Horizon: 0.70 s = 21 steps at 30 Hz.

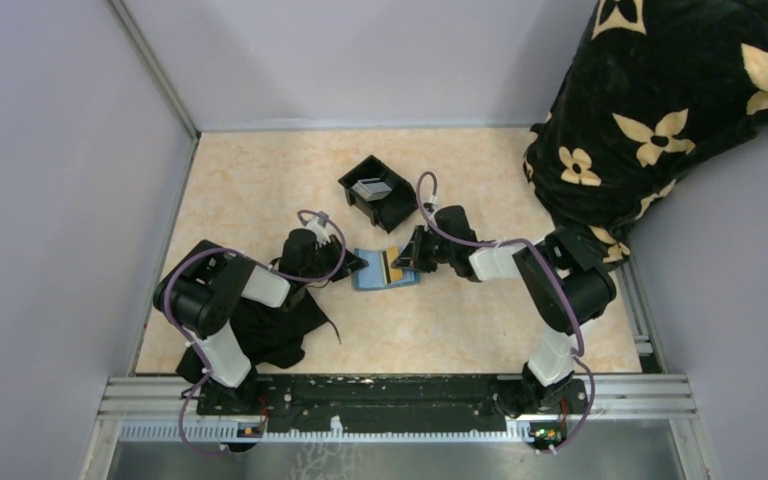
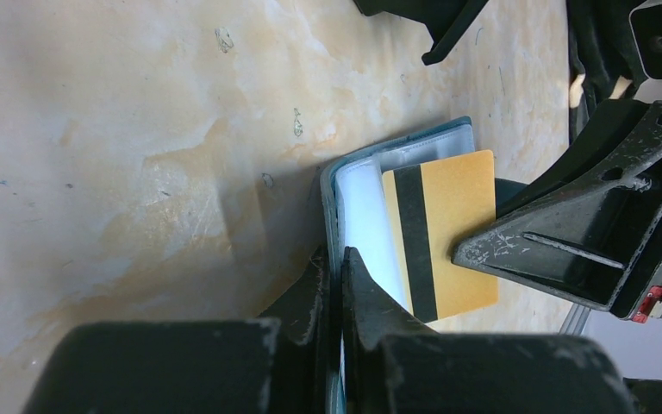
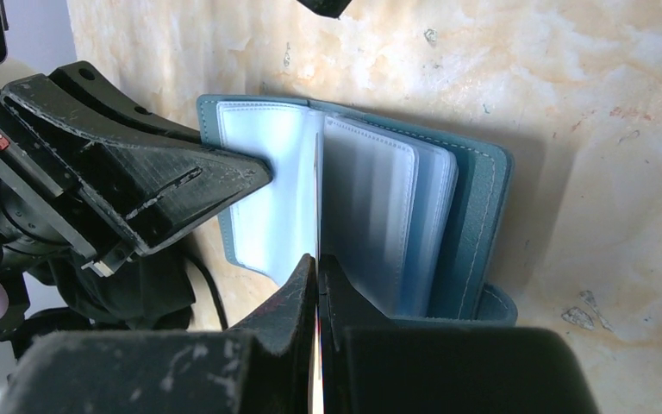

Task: Put the credit cards into the card holder
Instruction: Insert the credit card into the card holder.

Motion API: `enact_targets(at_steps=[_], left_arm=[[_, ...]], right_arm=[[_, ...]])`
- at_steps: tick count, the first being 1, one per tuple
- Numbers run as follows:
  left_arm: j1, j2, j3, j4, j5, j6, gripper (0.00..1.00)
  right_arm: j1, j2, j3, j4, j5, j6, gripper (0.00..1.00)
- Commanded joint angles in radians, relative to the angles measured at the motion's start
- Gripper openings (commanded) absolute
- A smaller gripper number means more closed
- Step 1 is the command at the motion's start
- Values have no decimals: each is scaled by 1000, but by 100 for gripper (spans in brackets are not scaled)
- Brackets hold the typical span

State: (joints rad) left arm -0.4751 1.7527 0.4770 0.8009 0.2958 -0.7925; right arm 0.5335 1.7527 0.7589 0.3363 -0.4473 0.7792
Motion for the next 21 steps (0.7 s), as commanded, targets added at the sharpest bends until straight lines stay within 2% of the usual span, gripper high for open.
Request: enact_targets(at_steps=[1, 21], left_arm=[[-3, 30, -25, -43, 4, 8, 1], [-2, 54, -25, -25, 12, 10, 1]], right_arm=[[-6, 13, 1, 66, -8, 2, 0], [-6, 36, -25, 135, -37, 40, 0]])
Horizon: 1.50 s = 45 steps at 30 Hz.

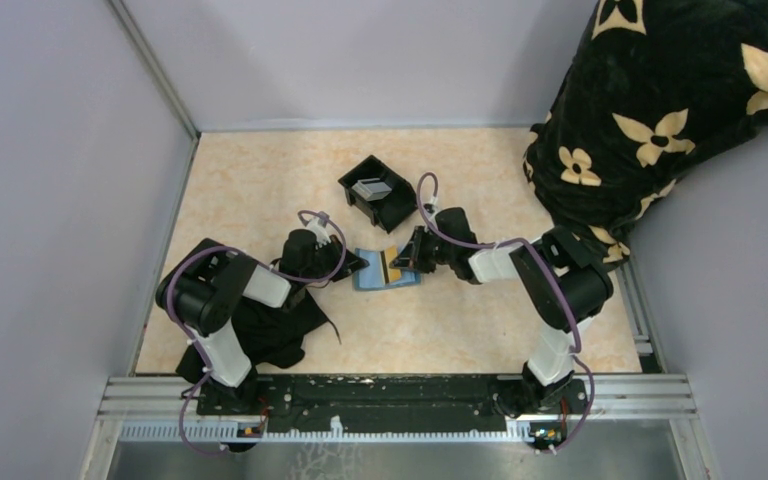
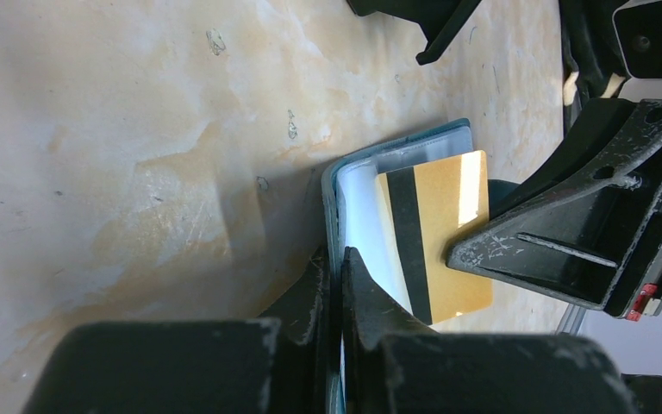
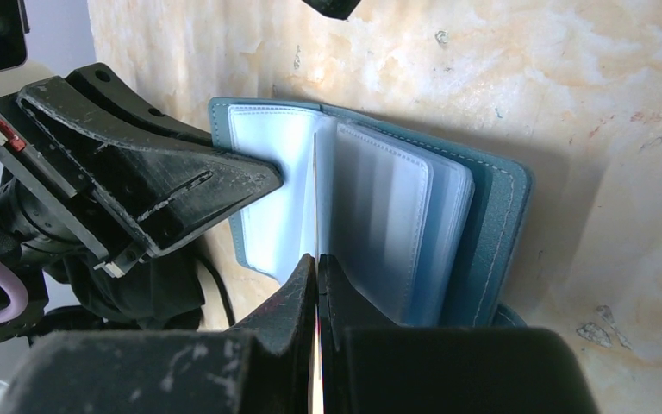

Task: Put the credit cards into the card holder
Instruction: Insert the credit card into the card holder.

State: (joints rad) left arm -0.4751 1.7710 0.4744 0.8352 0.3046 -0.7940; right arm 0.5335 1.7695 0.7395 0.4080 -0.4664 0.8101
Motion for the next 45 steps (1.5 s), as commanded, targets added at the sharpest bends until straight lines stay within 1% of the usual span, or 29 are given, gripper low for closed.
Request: enact_targets(at_steps=[1, 12, 26, 35, 41, 45], left_arm=[[-2, 37, -22, -58, 4, 12, 1], [-3, 46, -27, -29, 31, 10, 2], [3, 45, -27, -28, 42, 29, 9], [10, 55, -33, -14, 61, 24, 10], [13, 72, -33, 13, 84, 16, 10], [14, 88, -37, 37, 104, 9, 11]], right_arm=[[-7, 20, -6, 65, -18, 10, 0], [-6, 45, -12, 96, -27, 32, 0], [-12, 43, 3, 74, -36, 60, 0], [-26, 107, -66, 294, -100, 251, 0], [-26, 126, -83, 351, -108, 299, 0], [-26, 127, -93, 359, -97, 308, 0]])
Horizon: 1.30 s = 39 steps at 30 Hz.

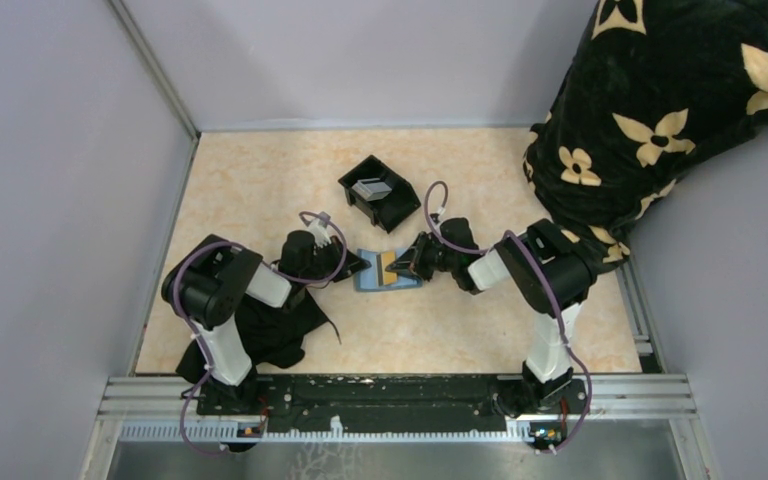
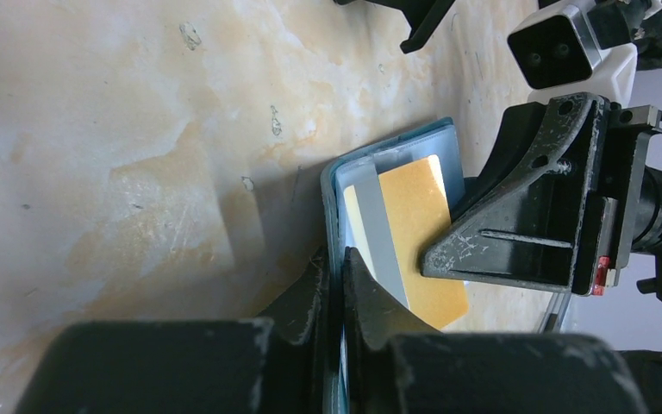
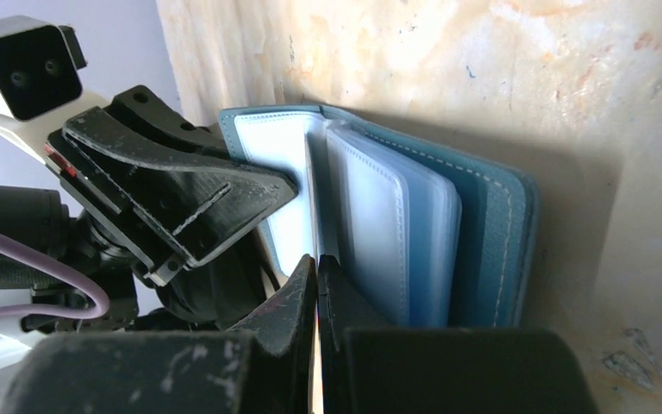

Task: Put the credit cards into the card holder
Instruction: Insert the credit card into the card holder.

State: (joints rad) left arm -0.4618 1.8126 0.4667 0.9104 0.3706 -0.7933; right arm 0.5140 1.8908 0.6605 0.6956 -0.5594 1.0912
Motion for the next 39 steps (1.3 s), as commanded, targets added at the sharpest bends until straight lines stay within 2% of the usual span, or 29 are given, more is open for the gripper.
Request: enact_targets(at_steps=[1, 19, 27, 37, 39], left_arm=[[1, 49, -31, -32, 42, 9, 11], [1, 92, -47, 97, 137, -24, 28], [0, 123, -48, 168, 179, -46, 29], [3, 156, -44, 227, 198, -74, 32], [2, 160, -43, 236, 200, -79, 33]], right_arm=[[-6, 5, -15, 73, 3, 28, 0], [47, 39, 20, -4, 55, -18, 0], [72, 46, 67, -98, 73, -78, 0], [110, 17, 145, -315, 136, -216, 25], [120, 3, 163, -367, 166, -250, 32]])
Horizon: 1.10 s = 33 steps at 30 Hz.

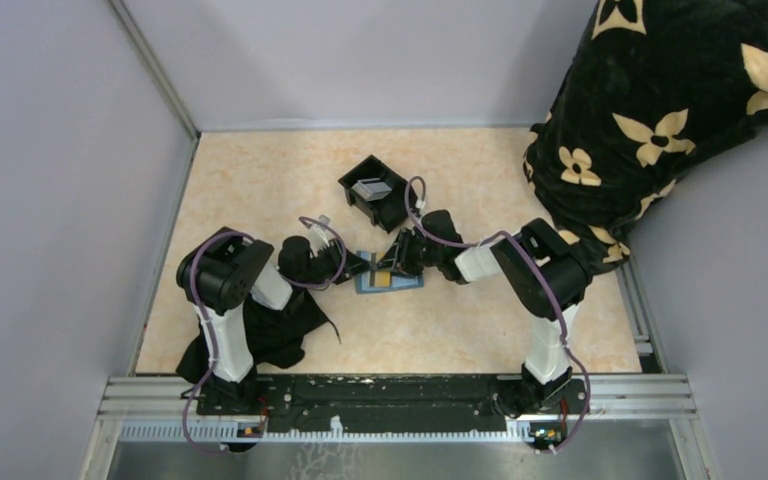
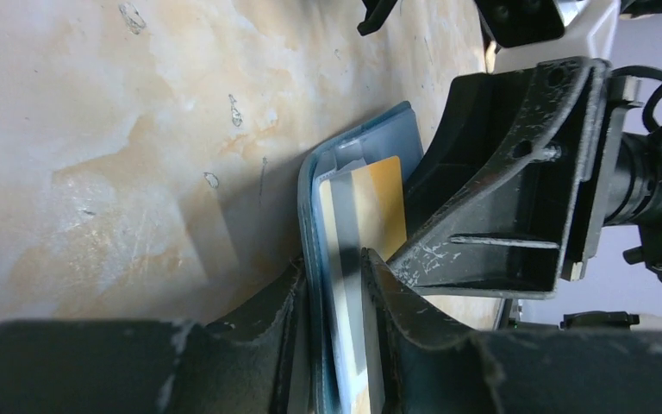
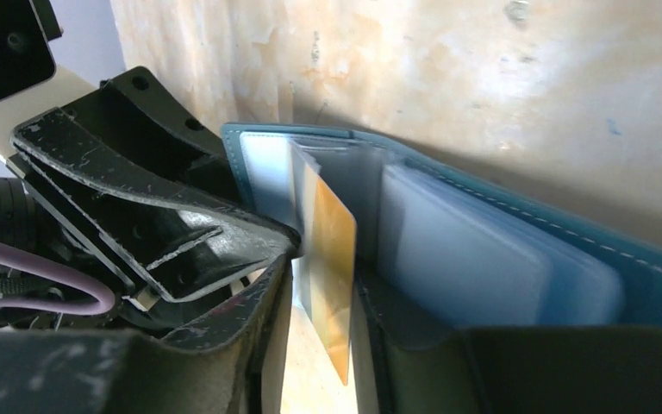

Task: Put the credit cards into the card holder
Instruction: Insert the credit card into the card holder.

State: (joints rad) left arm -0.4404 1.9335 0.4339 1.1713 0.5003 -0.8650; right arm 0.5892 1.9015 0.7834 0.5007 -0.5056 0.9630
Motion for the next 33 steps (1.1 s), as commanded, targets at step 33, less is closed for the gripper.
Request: enact_targets(at_steps=[33], left_arm=[[21, 99, -40, 160, 122, -93, 33]], right_arm=[[104, -17, 290, -717, 433, -467, 43]])
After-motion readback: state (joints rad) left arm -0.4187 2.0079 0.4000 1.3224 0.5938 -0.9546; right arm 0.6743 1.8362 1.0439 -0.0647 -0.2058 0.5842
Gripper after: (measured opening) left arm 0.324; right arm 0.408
